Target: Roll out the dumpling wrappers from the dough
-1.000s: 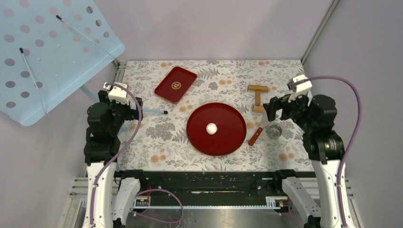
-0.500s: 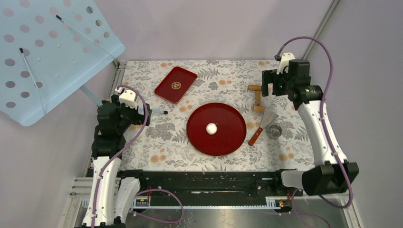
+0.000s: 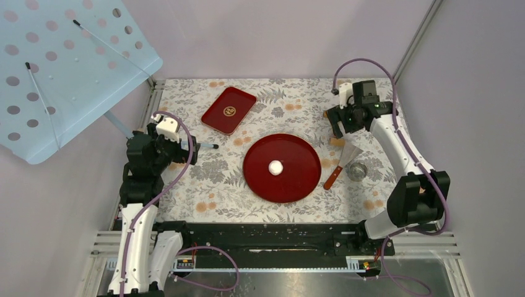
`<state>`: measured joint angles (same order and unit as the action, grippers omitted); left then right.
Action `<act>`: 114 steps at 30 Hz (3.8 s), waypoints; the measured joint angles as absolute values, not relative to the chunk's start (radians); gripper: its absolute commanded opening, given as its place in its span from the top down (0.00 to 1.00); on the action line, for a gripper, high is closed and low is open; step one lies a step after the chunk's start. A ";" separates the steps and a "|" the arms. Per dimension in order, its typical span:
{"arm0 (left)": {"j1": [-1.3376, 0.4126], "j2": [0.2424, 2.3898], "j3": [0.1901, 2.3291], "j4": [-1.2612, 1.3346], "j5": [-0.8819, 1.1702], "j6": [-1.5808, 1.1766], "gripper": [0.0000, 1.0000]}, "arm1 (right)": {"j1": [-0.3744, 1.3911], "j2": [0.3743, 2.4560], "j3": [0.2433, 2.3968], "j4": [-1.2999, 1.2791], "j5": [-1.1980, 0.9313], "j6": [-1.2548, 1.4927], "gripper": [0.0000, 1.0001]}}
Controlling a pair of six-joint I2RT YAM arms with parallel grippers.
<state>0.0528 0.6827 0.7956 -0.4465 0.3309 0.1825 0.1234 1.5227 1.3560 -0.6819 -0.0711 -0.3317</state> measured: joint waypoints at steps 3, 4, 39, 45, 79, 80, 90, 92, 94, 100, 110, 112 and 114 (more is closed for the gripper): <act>0.054 0.683 0.796 -0.447 0.343 0.183 0.01 | 0.173 1.502 1.306 -0.685 -0.069 -0.411 0.07; 0.054 0.683 0.796 -0.447 0.346 0.183 0.01 | 0.189 1.493 1.288 -0.688 -0.067 -0.426 0.05; 0.078 0.694 0.796 -0.448 0.397 0.183 0.01 | 0.239 1.750 1.302 -0.446 0.118 -0.695 0.10; 0.079 0.710 0.795 -0.451 0.398 0.183 0.01 | 0.275 1.823 1.251 -0.402 0.152 -0.820 0.14; 0.079 0.724 0.795 -0.451 0.397 0.183 0.01 | 0.275 2.035 1.404 -0.593 0.149 -1.034 0.40; 0.079 0.724 0.795 -0.451 0.397 0.183 0.01 | 0.275 2.037 1.407 -0.595 0.154 -1.038 0.39; 0.079 0.724 0.795 -0.451 0.398 0.183 0.01 | 0.275 2.057 1.434 -0.633 0.174 -1.044 1.00; 0.079 0.724 0.795 -0.451 0.398 0.183 0.01 | 0.275 2.056 1.434 -0.635 0.174 -1.035 1.00; 0.079 0.725 0.796 -0.451 0.398 0.179 0.01 | 0.274 2.050 1.430 -0.630 0.173 -1.020 1.00; 0.070 0.741 0.812 -0.454 0.396 0.160 0.01 | 0.274 1.911 1.380 -0.615 0.152 -0.946 1.00; -0.080 0.810 0.977 -0.442 0.396 0.186 0.01 | 0.274 1.502 1.430 -0.636 0.008 -0.698 1.00; -0.097 0.823 0.997 -0.433 0.408 0.178 0.01 | 0.274 1.445 1.462 -0.670 -0.077 -0.641 1.00; -0.120 0.847 1.024 -0.410 0.429 0.154 0.01 | 0.274 1.392 1.480 -0.706 -0.181 -0.587 1.00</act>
<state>-0.1196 0.8471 1.0245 -0.4095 0.4294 0.1543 0.2737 1.3922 1.4799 -0.7055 -0.1810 -0.5865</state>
